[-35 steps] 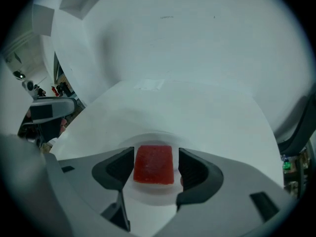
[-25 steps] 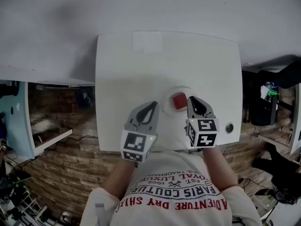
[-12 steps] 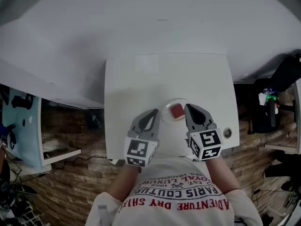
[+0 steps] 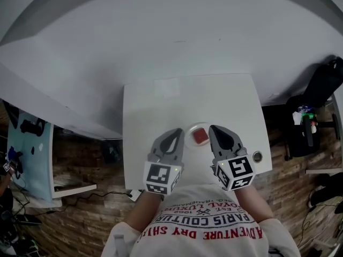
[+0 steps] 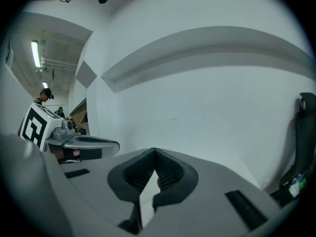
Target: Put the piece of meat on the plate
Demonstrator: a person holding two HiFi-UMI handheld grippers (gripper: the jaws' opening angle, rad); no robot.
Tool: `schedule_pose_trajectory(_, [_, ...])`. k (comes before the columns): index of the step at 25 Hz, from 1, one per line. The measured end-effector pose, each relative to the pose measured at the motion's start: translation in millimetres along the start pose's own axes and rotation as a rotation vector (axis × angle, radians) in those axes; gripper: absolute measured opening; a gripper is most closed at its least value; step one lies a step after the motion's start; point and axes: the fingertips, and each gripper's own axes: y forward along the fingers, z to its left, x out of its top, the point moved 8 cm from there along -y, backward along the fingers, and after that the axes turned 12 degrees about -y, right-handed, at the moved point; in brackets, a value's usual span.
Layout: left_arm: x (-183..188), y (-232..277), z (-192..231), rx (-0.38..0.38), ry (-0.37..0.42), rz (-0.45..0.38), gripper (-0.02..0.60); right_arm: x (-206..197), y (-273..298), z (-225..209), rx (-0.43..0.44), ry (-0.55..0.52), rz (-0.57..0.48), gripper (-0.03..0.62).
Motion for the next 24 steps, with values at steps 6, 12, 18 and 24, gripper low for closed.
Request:
schedule_pose_trajectory(6, [0.1, -0.6, -5.3, -0.007, 0.001, -0.009, 0.012, 2.4, -0.7, 10.3, 0.008, -0.015, -0.001, 0.012])
schedule_pose_trajectory(12, [2.1, -4.3, -4.7, 0.008, 0.005, -0.032, 0.009, 1.4, -2.0, 18.1, 0.035, -0.024, 0.014, 0.012])
schedule_pose_trajectory(18, [1.7, -5.3, -5.6, 0.009, 0.005, -0.026, 0.009, -0.4, -2.6, 19.8, 0.033, -0.015, 0.019, 0.012])
schedule_pose_trajectory(24, [2.7, -5.5, -4.3, 0.008, 0.003, -0.030, 0.009, -2.3, -1.7, 18.3, 0.009, -0.020, 0.034, 0.012])
